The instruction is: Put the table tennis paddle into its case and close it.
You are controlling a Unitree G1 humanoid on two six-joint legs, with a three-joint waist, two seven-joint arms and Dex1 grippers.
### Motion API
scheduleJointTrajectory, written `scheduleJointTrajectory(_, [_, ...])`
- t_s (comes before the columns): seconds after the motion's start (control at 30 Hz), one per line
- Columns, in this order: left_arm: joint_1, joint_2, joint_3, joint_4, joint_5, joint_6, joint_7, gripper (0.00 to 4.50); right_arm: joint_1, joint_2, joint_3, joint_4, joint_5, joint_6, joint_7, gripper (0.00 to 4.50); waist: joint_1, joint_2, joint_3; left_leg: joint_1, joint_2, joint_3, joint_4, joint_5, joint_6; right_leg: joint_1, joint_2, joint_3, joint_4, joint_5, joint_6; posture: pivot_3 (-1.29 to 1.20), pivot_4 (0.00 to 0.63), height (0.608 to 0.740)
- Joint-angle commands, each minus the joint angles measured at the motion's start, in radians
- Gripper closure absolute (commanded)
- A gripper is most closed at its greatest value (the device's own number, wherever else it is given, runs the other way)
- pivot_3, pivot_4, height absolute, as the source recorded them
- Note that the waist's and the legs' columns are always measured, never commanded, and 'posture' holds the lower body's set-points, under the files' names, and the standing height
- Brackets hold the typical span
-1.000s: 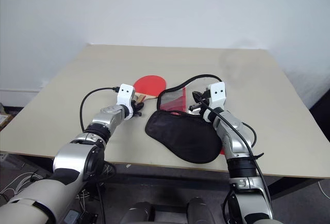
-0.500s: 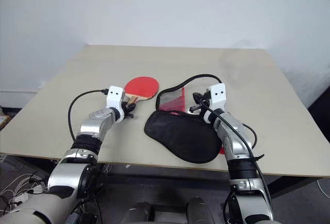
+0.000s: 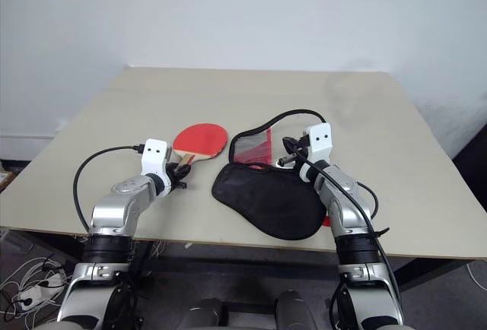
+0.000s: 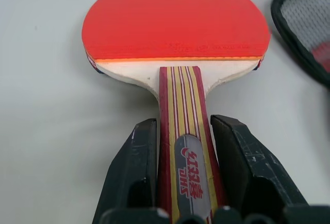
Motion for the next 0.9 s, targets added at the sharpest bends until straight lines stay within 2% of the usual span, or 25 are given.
scheduleJointTrajectory(0.03, [0.017,-0.006,-0.007,-0.065,-0.002,0.036,0.029,3.21,-0.022,-0.002,-0.002,-0.033,0.01,-0.006,0.005,4.5,-0.002,0.0,0.0,0.0,0.0,0.0,0.0,0.0,0.0,0.001,0.0,0.0,0.0,0.0,0.0,0.0,0.0,0.74])
scheduleJointTrajectory(0.47, [-0.029,-0.023,-0.017,-0.01,-0.004,0.041,0.061,3.21,-0.032,-0.003,0.001,-0.024,0.011,-0.006,0.007,4.5,-0.003,0.0,0.0,0.002,0.0,0.0,0.001,0.0,0.0,0.003,0.0,0.0,0.0,0.0,0.0,0.0,0.0,0.74])
scheduleJointTrajectory(0.5, [-0.034,-0.024,-0.016,-0.005,-0.006,0.04,0.061,2.56,-0.032,-0.003,0.001,-0.024,0.011,-0.006,0.006,4.5,-0.003,0.0,0.0,0.003,0.0,0.0,0.001,0.0,0.0,0.003,0.0,0.0,0.0,0.0,0.0,0.0,0.0,0.74])
scheduleJointTrajectory(0.53, [-0.039,-0.025,-0.016,0.001,-0.007,0.038,0.061,2.44,-0.032,-0.003,0.001,-0.024,0.011,-0.007,0.005,4.5,-0.003,0.0,0.0,0.003,0.0,0.0,0.001,0.0,0.0,0.003,0.0,0.0,0.0,0.0,0.0,0.0,0.0,0.74])
scheduleJointTrajectory(0.7, [-0.071,-0.023,-0.031,0.032,-0.004,0.022,0.051,1.04,-0.034,-0.003,0.001,-0.021,0.011,-0.008,0.004,4.5,-0.003,0.0,0.0,0.003,0.0,0.0,0.001,0.0,0.0,0.003,0.0,0.0,0.0,0.0,0.0,0.0,0.0,0.74])
scheduleJointTrajectory(0.9, [-0.138,-0.021,-0.039,0.116,-0.004,-0.013,0.038,1.04,-0.039,-0.001,0.001,-0.013,0.01,-0.013,0.003,4.5,-0.001,0.0,0.0,0.002,0.0,0.0,0.001,0.0,0.0,0.003,0.0,0.0,0.0,0.0,0.0,0.0,0.0,0.74])
